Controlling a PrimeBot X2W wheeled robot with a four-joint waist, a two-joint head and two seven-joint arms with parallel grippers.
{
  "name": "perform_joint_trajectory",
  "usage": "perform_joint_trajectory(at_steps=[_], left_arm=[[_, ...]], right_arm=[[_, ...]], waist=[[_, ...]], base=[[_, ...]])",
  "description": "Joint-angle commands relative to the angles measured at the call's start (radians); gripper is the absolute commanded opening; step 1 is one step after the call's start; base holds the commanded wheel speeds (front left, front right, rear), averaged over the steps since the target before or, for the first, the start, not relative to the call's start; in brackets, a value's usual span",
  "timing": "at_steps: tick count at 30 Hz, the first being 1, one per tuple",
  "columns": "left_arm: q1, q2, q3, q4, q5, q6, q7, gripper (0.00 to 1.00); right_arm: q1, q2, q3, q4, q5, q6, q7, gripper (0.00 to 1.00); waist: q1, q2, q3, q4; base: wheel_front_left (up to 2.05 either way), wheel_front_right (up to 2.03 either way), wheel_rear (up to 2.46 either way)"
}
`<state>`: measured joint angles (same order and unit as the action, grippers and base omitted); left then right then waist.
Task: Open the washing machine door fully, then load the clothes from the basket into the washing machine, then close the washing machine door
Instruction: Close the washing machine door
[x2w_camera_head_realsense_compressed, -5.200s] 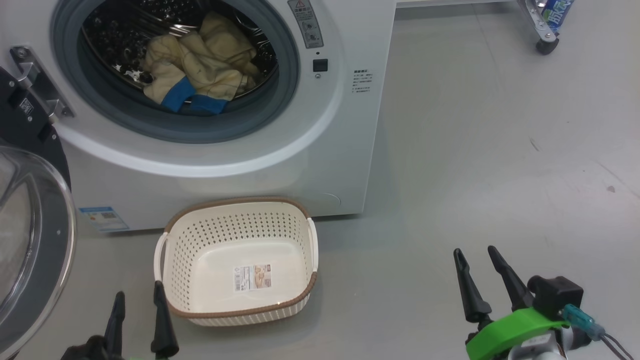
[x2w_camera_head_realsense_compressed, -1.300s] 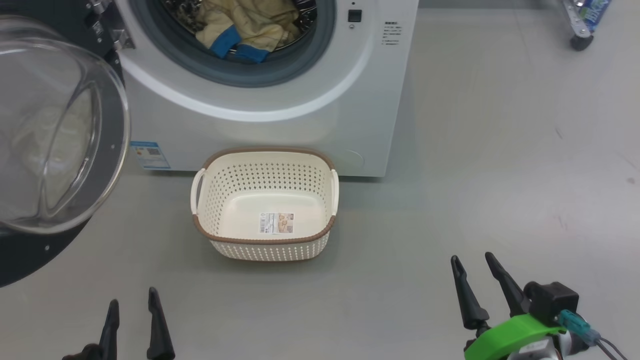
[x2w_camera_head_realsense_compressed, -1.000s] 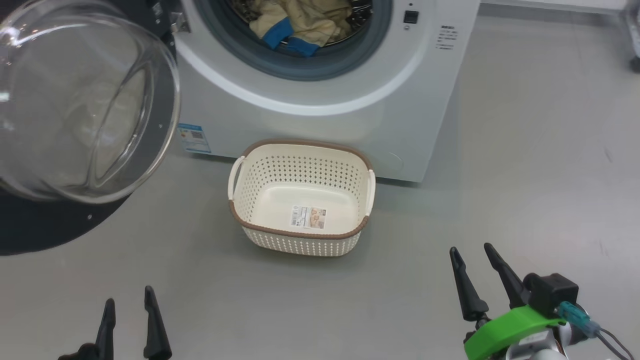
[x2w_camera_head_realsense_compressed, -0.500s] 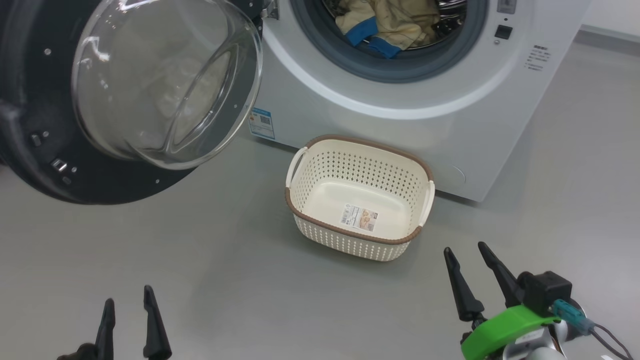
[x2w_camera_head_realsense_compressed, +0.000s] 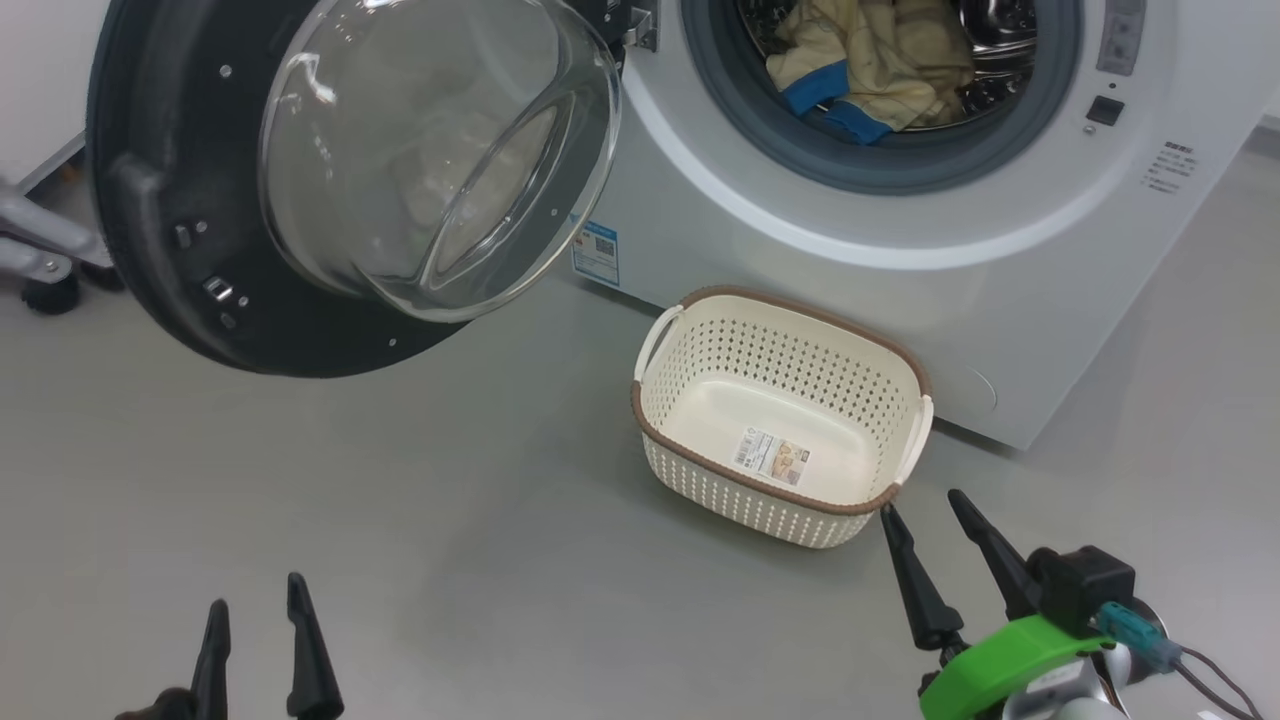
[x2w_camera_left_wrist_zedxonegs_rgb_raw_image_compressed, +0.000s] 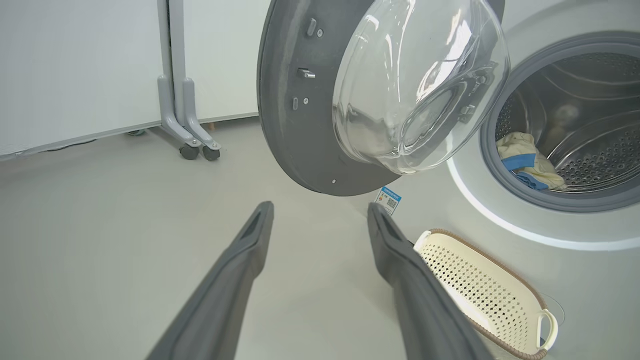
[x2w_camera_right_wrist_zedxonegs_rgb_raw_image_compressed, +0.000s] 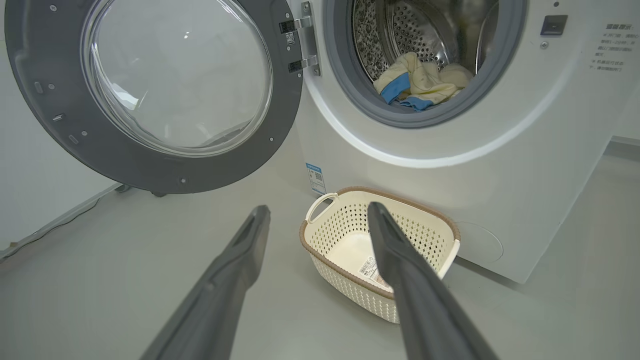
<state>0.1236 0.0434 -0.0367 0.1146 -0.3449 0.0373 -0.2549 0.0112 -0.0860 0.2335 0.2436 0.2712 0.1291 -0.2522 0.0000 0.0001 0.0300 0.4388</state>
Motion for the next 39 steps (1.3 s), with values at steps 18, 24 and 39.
perform_joint_trajectory(at_steps=[18,24,39], left_arm=[[-0.014,0.007,0.040,-0.052,-0.031,0.026,-0.007,1.00],[-0.009,0.007,0.047,-0.066,-0.043,0.038,-0.007,1.00],[-0.025,0.007,0.162,-0.029,-0.184,0.001,-0.007,0.00]], right_arm=[[-0.067,-0.031,0.045,-0.018,-0.003,0.002,-0.010,1.00],[-0.092,-0.041,0.064,-0.008,0.004,0.002,-0.010,1.00],[-0.079,-0.034,0.053,-0.009,0.009,0.002,-0.010,1.00]], waist=[[0.0000,-0.0001,0.018,0.095],[0.0000,-0.0001,0.029,0.100],[0.0000,-0.0001,0.018,0.096]], base=[[0.00,0.00,0.00],[0.00,0.00,0.00],[0.00,0.00,0.00]])
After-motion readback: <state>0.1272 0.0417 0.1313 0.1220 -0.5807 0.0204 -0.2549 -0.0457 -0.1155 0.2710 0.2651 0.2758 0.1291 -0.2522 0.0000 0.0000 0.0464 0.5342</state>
